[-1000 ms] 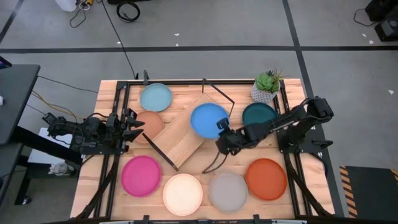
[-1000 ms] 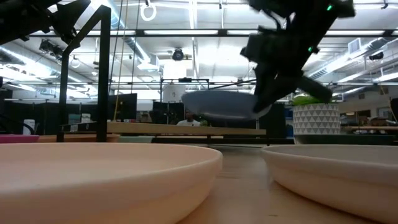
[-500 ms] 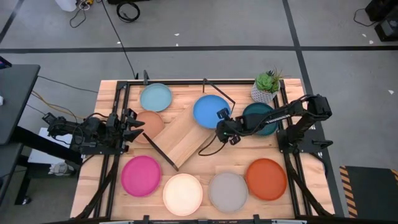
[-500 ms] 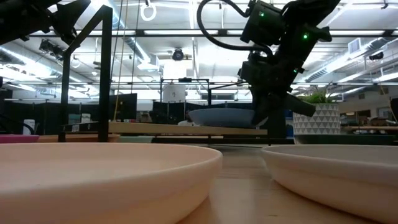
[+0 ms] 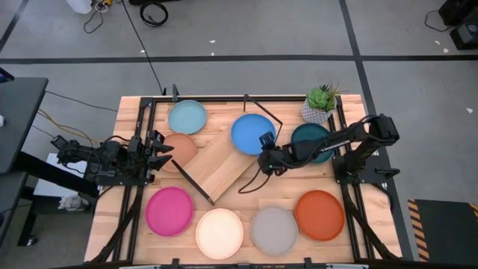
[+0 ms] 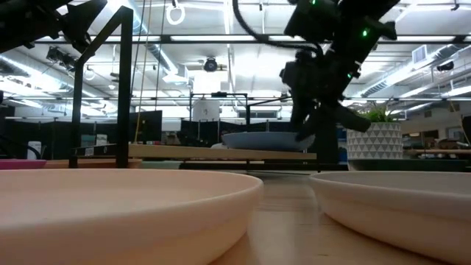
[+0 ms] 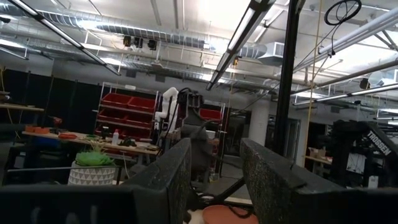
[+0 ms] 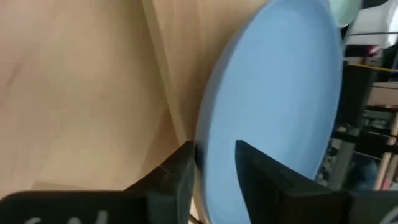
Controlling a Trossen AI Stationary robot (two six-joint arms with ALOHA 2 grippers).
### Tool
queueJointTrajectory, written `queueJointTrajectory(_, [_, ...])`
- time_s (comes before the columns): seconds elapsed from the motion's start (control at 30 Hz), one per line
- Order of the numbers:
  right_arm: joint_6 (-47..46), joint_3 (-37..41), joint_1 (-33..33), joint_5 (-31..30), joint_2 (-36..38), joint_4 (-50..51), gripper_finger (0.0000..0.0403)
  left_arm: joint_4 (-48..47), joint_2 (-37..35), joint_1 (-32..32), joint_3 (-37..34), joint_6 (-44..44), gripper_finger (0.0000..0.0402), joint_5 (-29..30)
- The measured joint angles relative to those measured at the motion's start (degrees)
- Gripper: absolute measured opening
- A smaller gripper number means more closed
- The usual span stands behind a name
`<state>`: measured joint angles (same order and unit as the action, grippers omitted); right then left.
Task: Place and stack plates onto a shelf
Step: Put the gray plate on the shelf
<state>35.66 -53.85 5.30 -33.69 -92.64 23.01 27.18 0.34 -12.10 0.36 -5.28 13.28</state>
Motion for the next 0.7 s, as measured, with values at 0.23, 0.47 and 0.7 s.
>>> queueJointTrajectory(0.23, [-13.65, -5.85, 7.15, 2.97, 0.00, 8.72, 0.0161, 0.01, 0.00, 0.00, 0.02, 0.02, 0.0146, 0.00])
queueJointTrajectory(0.47, [-31.95, -7.32, 16.81, 28.99, 0.00, 6.73, 0.0167, 0.00, 0.02, 0.01, 0.00, 0.02, 0.0146, 0.00])
queueJointTrajectory(0.7, [-37.60, -3.11, 29.71, 30.23, 0.00, -3.01, 0.0167, 0.00, 0.00, 0.01, 0.00, 0.06, 0.0146, 0.00])
